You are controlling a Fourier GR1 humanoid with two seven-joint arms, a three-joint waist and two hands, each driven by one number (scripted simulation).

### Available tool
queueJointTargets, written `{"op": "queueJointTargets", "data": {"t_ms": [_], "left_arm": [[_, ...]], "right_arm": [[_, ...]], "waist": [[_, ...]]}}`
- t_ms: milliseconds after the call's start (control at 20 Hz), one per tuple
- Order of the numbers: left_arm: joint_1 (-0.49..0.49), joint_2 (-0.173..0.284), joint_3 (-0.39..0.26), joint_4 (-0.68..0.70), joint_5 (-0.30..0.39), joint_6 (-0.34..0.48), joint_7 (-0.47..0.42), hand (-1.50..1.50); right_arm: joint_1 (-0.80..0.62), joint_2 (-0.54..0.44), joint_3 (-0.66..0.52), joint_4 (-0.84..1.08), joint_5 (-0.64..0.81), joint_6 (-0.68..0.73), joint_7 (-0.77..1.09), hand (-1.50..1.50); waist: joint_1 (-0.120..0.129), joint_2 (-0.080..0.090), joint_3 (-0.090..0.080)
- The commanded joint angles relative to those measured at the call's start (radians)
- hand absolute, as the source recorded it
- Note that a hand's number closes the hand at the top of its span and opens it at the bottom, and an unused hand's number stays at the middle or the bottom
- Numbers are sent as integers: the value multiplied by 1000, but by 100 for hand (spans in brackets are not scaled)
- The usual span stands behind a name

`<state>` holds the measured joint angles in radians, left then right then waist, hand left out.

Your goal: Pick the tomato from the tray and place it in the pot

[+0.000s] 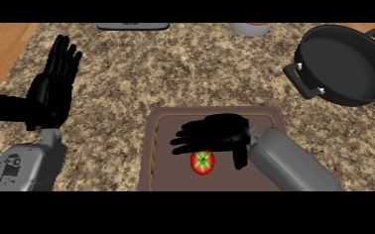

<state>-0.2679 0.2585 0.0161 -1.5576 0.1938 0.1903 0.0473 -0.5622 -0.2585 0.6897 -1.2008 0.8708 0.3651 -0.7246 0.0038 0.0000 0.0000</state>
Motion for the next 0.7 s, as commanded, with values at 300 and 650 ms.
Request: {"op": "queueJointTargets", "data": {"t_ms": [300,650], "left_arm": [[-34,0,54,49,3,-55,-6,0],[-35,-51,15,18,-36,-15,27,0]], "right_arm": [[62,172,21,152,164,-90,-32,-150],[69,139,60,139,204,-126,-197,150]], "waist": [[0,1,0],[-1,2,0]]}}
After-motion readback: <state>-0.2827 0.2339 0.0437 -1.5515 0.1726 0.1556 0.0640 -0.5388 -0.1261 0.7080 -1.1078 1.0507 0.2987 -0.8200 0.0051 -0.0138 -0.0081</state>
